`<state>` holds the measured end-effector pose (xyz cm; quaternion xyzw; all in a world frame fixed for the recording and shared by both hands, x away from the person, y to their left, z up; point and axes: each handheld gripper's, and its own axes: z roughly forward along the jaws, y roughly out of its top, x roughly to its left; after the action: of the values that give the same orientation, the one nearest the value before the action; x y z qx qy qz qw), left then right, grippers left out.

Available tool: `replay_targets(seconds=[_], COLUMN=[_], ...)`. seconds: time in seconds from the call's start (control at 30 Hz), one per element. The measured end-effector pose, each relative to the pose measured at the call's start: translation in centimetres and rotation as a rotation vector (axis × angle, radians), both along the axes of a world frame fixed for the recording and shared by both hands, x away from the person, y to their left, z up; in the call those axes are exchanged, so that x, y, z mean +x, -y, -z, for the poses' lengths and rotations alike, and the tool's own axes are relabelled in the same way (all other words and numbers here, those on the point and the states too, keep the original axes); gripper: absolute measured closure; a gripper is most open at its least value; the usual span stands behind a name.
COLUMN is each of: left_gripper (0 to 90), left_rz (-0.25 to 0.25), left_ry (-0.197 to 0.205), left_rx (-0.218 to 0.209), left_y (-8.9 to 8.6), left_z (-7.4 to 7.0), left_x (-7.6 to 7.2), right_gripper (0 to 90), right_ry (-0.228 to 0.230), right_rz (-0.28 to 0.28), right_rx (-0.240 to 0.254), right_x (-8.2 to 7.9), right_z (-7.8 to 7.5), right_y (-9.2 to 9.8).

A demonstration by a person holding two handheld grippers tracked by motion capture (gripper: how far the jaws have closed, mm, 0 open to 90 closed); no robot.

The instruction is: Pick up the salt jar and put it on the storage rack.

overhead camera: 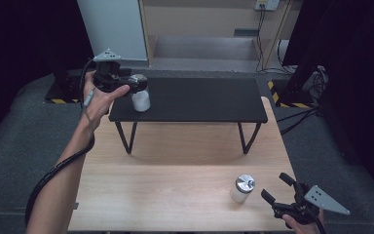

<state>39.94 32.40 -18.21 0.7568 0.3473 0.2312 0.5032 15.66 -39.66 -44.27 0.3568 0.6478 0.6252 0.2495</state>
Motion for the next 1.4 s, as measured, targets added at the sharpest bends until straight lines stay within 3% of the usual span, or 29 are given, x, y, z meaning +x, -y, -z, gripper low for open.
replay_targets(seconds=[0.07,0.17,0.4,0.47,0.63,0.87,0.97,1.2,1.4], left_gripper=[10.1,8.4,6.9,5.9,0.9,0.8,1.0,0.7,1.0], left_rz=[-0.005,0.015,0.073,0.079,0.102,0.149,0.157,0.180,0.207], left_ry=[0.021,0.040,0.078,0.077,0.085,0.129,0.143,0.129,0.117], left_rx=[0.001,-0.040,-0.039,-0.040,-0.088,-0.117,-0.107,-0.027,-0.039], left_y=[-0.1,-0.8,-1.8,-2.0,-3.0,-4.3,-4.6,-4.1,-4.3], left_z=[-0.6,-1.3,-3.3,-3.6,-3.4,-2.4,-2.0,-0.2,2.2], left_x=[-0.6,-1.4,-4.1,-4.8,-6.8,-9.6,-10.7,-12.5,-13.1], right_gripper=[5.2,5.2,5.2,5.2,5.3,5.3,5.3,5.3,5.4], right_ry=[0.001,0.003,0.004,0.005,0.006,0.003,0.002,-0.001,-0.007], right_rz=[-0.001,-0.002,-0.006,-0.007,-0.008,-0.009,-0.008,-0.003,-0.008], right_rx=[0.001,-0.001,0.000,-0.002,-0.002,-0.004,-0.004,-0.003,-0.004], right_x=[0.0,0.0,0.0,0.0,0.0,0.0,0.0,0.0,0.1], right_z=[0.0,0.0,0.0,-0.1,-0.1,-0.1,-0.1,-0.1,0.0], right_y=[0.0,0.0,0.0,0.0,-0.1,-0.2,-0.2,-0.3,-0.3])
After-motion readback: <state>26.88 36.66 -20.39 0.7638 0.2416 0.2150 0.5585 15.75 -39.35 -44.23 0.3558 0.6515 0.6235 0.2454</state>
